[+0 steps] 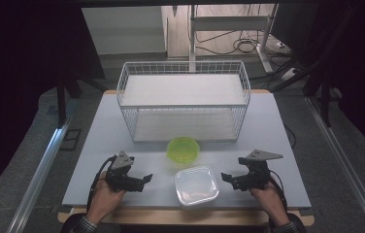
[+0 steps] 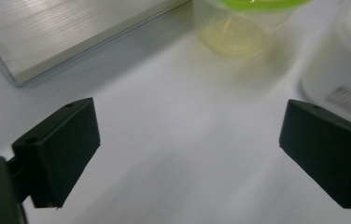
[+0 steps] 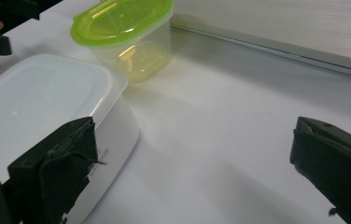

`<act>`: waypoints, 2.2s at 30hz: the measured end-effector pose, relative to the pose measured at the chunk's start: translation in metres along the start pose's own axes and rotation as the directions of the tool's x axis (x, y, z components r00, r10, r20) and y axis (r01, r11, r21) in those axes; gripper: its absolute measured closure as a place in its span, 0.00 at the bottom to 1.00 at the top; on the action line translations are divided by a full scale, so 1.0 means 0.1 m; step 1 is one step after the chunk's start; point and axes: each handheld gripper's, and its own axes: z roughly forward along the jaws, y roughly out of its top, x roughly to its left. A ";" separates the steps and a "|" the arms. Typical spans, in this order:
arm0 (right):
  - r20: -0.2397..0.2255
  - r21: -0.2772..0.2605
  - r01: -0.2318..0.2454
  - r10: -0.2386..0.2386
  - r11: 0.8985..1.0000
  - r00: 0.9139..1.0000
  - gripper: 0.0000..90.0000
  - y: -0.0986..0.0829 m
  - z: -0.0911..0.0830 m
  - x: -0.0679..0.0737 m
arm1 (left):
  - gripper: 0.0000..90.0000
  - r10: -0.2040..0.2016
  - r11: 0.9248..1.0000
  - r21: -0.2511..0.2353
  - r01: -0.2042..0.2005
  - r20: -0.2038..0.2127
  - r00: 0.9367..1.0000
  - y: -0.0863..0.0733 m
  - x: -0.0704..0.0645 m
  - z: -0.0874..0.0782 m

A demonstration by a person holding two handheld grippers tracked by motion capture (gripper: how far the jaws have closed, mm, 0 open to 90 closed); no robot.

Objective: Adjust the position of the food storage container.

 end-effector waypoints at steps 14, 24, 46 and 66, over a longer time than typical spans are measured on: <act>0.045 0.051 0.017 -0.019 0.999 0.999 0.01 0.00 0.07 -0.01 | 0.08 0.051 0.998 0.041 -0.053 0.047 0.998 0.03 -0.08 0.04; 0.016 0.057 0.017 -0.018 0.998 1.000 0.03 0.03 0.03 0.01 | 0.05 0.042 0.999 0.033 -0.043 0.037 0.998 0.05 -0.10 0.03; 0.024 0.086 0.021 -0.023 0.996 0.999 0.17 0.06 0.05 0.05 | 0.77 0.032 0.999 -0.029 -0.026 0.191 0.981 0.40 -0.19 0.04; 0.046 0.122 0.044 -0.050 0.992 0.998 0.18 0.04 0.07 0.03 | 1.00 0.135 0.991 -0.019 -0.135 0.294 0.946 1.32 -0.45 0.88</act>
